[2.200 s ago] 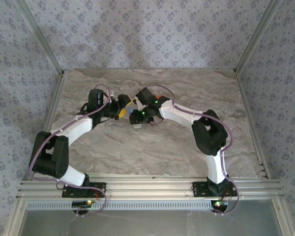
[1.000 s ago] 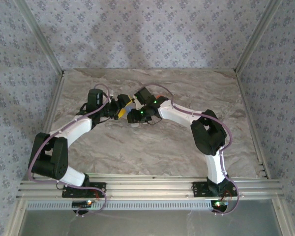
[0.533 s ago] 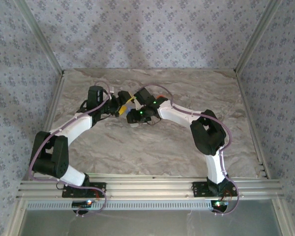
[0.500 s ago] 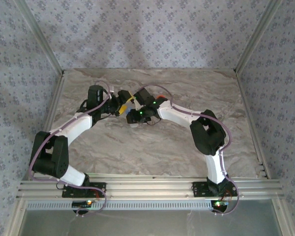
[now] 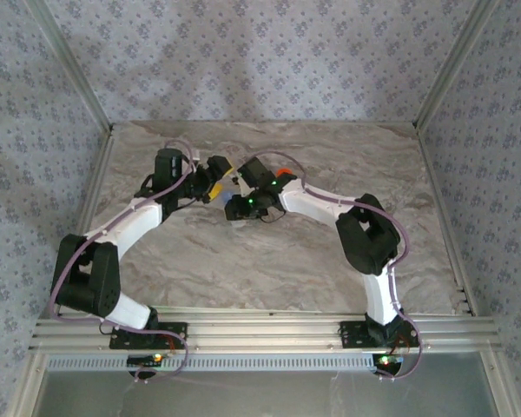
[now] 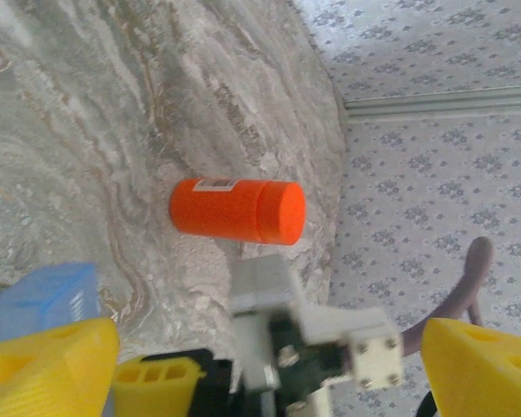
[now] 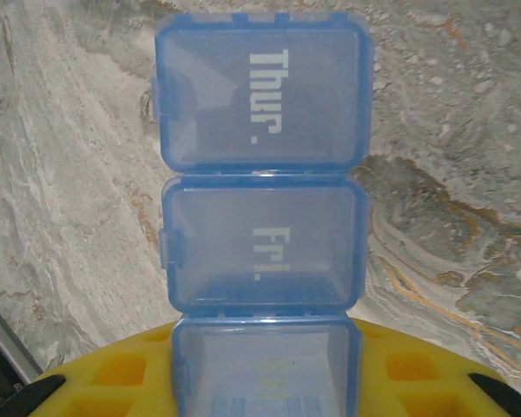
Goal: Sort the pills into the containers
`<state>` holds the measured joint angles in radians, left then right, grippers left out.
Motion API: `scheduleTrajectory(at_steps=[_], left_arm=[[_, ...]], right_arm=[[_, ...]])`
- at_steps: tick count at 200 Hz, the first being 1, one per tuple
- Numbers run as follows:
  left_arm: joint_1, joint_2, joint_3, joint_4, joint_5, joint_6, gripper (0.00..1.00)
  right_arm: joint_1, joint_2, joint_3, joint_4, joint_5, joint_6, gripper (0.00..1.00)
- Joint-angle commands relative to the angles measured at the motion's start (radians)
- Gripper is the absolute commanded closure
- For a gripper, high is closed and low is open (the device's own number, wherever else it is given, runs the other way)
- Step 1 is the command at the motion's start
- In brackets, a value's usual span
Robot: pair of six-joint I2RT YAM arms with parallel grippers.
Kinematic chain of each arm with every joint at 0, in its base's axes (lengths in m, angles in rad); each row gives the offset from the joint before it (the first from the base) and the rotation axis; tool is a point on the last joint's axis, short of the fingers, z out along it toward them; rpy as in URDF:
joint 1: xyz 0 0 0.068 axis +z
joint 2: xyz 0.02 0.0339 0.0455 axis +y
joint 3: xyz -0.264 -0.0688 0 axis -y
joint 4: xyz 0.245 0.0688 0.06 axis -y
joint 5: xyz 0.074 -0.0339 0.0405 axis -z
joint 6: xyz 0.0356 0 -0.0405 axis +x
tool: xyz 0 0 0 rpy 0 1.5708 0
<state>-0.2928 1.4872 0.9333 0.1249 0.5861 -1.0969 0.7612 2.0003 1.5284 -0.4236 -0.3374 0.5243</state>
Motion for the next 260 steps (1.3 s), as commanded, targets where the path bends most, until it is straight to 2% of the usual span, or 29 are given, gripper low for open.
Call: scheduleTrajectory(at_steps=[1,260], left_arm=[[0.003,0.001,-0.023,0.008,0.006,0.014,0.1],[0.001,0.024,-0.026,0.002,0.005,0.051,0.09]], right_arm=[[-0.007,-0.055,-0.004,0.018,0.001,0.001,0.68],[0.009,-0.063,0.027,0.047,-0.022,0.039,0.68]])
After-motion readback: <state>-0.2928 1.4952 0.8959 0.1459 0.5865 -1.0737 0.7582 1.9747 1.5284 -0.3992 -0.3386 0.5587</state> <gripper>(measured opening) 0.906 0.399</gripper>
